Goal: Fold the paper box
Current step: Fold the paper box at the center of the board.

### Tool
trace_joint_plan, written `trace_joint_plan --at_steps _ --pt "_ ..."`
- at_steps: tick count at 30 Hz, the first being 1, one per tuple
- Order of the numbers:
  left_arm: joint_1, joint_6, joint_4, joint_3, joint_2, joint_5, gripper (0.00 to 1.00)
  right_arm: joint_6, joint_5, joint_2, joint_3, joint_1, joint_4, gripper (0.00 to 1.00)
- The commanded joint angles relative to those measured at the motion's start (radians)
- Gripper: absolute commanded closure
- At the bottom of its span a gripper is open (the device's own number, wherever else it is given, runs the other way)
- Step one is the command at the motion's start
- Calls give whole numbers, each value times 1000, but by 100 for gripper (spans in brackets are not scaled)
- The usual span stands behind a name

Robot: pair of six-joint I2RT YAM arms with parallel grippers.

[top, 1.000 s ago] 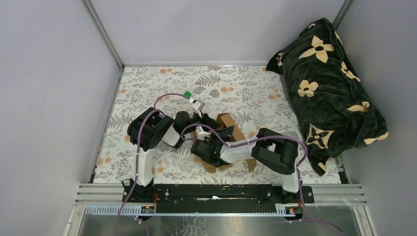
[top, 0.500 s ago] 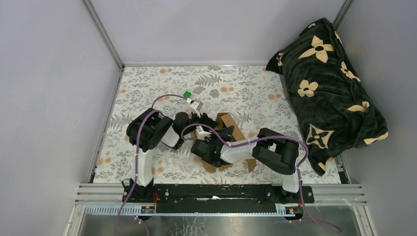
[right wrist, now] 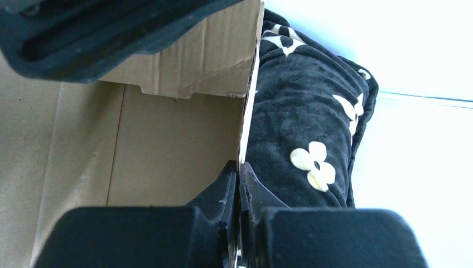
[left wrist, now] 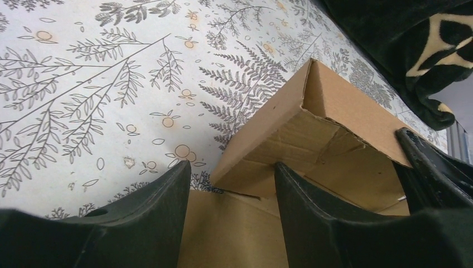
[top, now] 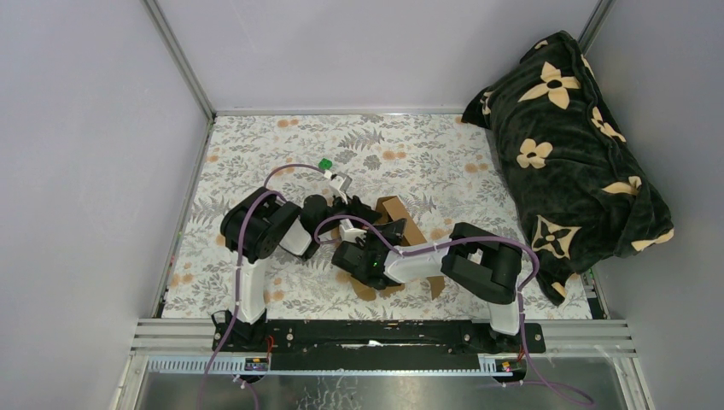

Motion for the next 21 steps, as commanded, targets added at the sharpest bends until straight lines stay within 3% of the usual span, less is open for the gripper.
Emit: trace_joint_plan --at_steps 1,21 --pt "0 -18 120 26 30 48 36 19 -187 -19 12 -5 12 100" --pt "-24 -68 152 81 95 55 39 44 -259 -42 35 -39 -18 100"
